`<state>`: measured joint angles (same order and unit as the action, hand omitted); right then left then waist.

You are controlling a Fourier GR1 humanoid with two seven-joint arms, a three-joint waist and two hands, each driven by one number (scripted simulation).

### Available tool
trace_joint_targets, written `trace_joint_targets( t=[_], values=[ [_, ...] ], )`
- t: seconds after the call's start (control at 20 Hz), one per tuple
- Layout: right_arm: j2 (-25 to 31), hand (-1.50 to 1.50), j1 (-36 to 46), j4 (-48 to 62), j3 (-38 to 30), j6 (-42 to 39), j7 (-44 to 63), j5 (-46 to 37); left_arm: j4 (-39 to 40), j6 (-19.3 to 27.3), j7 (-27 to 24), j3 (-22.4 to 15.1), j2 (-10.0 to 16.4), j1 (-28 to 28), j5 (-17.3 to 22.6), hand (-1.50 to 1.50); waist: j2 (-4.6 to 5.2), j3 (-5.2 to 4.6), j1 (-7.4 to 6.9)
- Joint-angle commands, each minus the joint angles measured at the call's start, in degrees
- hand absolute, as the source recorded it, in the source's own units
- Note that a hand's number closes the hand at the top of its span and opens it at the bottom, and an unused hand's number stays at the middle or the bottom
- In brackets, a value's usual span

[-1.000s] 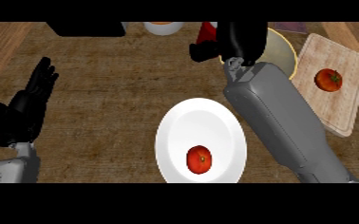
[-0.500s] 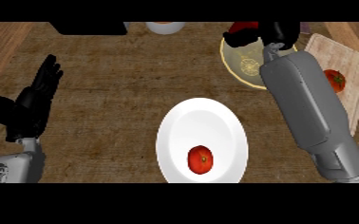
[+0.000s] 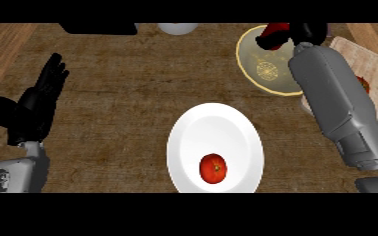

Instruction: Pick the can from the plate and place it in the bowl

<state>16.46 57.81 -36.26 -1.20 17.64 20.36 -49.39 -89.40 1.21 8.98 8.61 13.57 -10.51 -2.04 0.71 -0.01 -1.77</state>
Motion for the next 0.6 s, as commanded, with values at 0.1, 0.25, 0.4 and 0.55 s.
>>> trace_joint_targets(
  t=[0.1, 0.25, 0.4, 0.55],
  values=[
    [3.6, -1.5, 1.2, 12.0, -5.8, -5.6, -0.9, 4.1, 0.1, -0.7, 0.0, -0.1, -0.3, -0.2, 0.6, 0.0, 0.24, 0.08, -0.57],
    [4.0, -1.5, 0.5, 16.6, -6.1, -6.4, -9.0, 4.7, 3.3, -1.2, -3.4, 0.5, 0.0, 0.5, 0.3, 0.0, 0.43, 0.08, -0.73],
    [5.4, -1.5, -1.7, 16.3, -10.0, -6.0, -18.4, 9.2, 2.7, 0.6, -2.2, -0.5, -1.3, -1.2, -0.9, 0.0, 0.29, 0.13, -0.12],
    [4.3, -1.5, -1.1, 13.6, -16.7, -4.0, -22.2, 16.4, 2.2, -0.1, -1.4, -0.1, -0.5, -0.7, -0.6, 0.0, 0.29, 0.21, -0.23]
  ],
)
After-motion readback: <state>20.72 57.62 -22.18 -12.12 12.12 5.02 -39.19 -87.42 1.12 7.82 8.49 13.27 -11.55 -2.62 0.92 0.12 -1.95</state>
